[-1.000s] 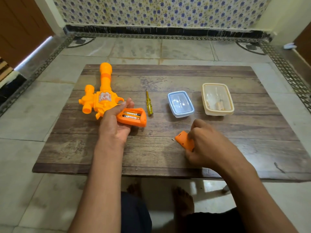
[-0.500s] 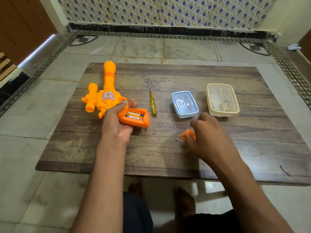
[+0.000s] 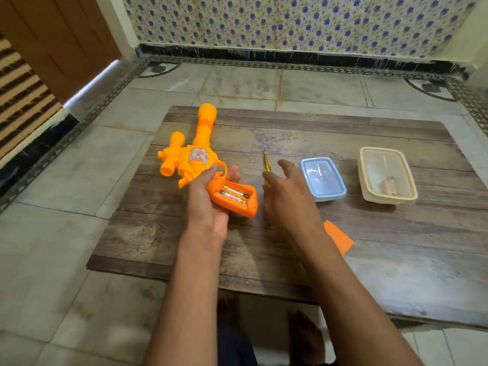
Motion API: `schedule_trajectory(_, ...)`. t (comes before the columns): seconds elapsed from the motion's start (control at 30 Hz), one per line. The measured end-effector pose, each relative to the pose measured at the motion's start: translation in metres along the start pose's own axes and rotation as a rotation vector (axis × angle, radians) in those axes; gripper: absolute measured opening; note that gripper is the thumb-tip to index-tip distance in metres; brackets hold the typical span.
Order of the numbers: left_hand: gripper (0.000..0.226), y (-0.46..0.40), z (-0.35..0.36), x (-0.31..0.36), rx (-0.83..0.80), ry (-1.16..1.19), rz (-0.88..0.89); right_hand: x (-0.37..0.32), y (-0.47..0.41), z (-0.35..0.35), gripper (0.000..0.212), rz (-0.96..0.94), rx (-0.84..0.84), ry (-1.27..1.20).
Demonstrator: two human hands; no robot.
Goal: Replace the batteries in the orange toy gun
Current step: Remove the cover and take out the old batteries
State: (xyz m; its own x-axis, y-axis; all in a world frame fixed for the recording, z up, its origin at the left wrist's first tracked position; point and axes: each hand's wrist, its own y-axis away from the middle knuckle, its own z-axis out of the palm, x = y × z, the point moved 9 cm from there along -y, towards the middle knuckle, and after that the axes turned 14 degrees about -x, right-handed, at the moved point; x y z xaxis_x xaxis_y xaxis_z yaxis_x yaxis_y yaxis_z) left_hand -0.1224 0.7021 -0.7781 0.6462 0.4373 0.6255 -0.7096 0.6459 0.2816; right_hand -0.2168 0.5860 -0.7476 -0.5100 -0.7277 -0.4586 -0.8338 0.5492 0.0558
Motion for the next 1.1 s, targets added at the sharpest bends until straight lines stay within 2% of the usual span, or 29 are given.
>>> schedule_trajectory(0.13,0.041,-0.002,-0.007,-0.001,0.023,-0.002,-0.028,0.006,-0.016,0.018,0.014,0.040,-0.094,0.076)
schedule_trajectory(0.27,0.046,-0.003,-0.010,-0.002,0.042,0.028,-0.037,0.005,-0.014,0.009,0.012,0.041,0.022,0.065)
schedule_trajectory(0.33,0.045,-0.003,-0.010,-0.004,0.046,0.046,-0.041,0.005,-0.008,0.000,0.007,0.035,0.120,0.041)
schedule_trajectory(0.43,0.044,-0.004,-0.010,-0.005,0.035,0.068,-0.037,0.000,0.009,-0.021,0.003,-0.016,0.356,-0.103)
schedule_trajectory(0.53,0.036,-0.004,-0.011,-0.004,0.039,0.086,-0.025,-0.011,0.031,-0.049,0.014,-0.136,0.606,-0.261)
schedule_trajectory(0.6,0.025,-0.005,-0.011,-0.004,0.049,0.111,-0.021,-0.020,0.045,-0.062,0.018,-0.225,0.692,-0.319)
schedule_trajectory(0.73,0.019,-0.007,-0.012,-0.001,0.058,0.117,-0.004,-0.032,0.056,-0.070,0.030,-0.405,0.704,-0.492)
schedule_trajectory(0.8,0.027,-0.008,-0.014,-0.001,0.064,0.102,-0.001,-0.032,0.058,-0.071,0.030,-0.434,0.696,-0.565)
schedule_trajectory(0.87,0.042,-0.010,-0.015,-0.001,0.062,0.070,-0.010,-0.033,0.058,-0.070,0.026,-0.452,0.663,-0.548)
schedule_trajectory(0.93,0.046,-0.012,-0.014,-0.002,0.044,0.052,-0.008,-0.033,0.057,-0.068,0.025,-0.470,0.627,-0.490)
schedule_trajectory(1.1,0.028,-0.012,-0.015,-0.004,0.029,0.110,-0.011,-0.040,0.053,-0.063,0.036,-0.508,0.546,-0.382)
